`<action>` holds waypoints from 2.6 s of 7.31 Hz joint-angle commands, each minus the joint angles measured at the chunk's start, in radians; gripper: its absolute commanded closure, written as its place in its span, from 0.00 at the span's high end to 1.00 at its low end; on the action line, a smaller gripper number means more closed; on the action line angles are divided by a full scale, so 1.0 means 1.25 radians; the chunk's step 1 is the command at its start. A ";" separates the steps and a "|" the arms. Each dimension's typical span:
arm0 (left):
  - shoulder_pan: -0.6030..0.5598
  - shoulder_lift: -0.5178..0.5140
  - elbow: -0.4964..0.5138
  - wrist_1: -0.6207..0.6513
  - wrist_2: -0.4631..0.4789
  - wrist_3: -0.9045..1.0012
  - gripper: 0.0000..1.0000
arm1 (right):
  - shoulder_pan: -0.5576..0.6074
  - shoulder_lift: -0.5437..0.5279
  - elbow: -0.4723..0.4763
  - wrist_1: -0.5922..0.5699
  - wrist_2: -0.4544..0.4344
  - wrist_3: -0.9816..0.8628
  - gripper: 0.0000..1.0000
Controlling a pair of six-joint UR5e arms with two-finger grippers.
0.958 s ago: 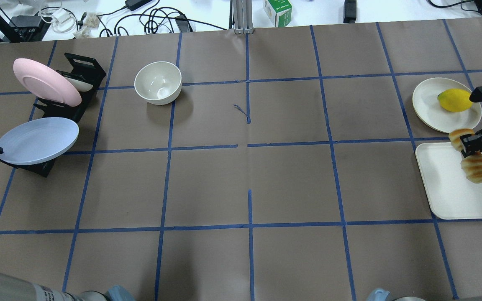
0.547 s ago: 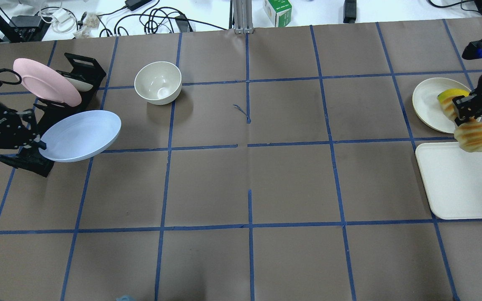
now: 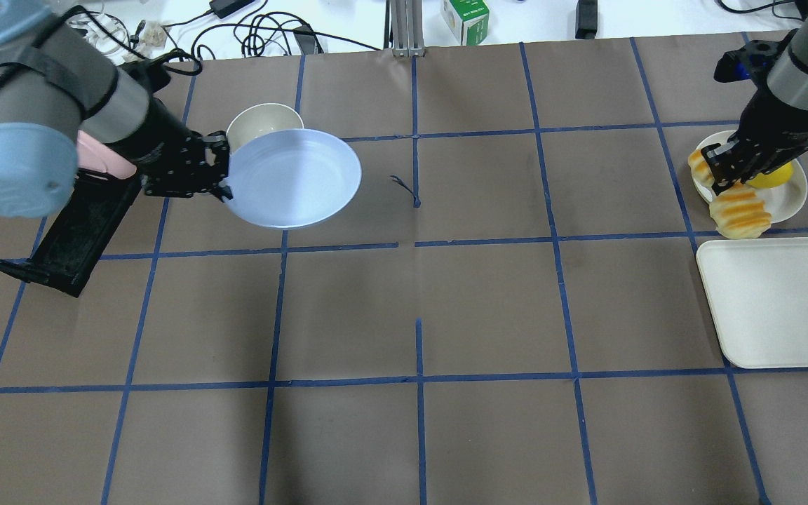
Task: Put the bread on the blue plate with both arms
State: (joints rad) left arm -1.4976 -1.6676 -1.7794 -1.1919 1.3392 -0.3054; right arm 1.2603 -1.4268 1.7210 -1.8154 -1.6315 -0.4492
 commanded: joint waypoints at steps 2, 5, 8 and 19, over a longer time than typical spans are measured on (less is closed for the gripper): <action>-0.133 -0.115 -0.099 0.384 -0.040 -0.130 0.00 | 0.057 0.005 -0.019 0.002 -0.001 0.042 0.00; -0.169 -0.207 -0.130 0.485 -0.038 -0.063 0.00 | 0.128 0.018 -0.031 0.008 0.012 0.104 0.00; -0.168 -0.234 -0.167 0.518 -0.036 -0.014 0.00 | 0.252 0.064 -0.066 0.003 0.031 0.227 0.00; -0.111 0.029 0.124 -0.223 0.176 0.182 1.00 | 0.506 0.320 -0.145 -0.155 0.134 0.619 0.55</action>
State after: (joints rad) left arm -1.6342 -1.6758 -1.6835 -1.3406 1.4884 -0.0926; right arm 1.8851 -1.0454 1.5314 -1.9959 -1.4658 0.3011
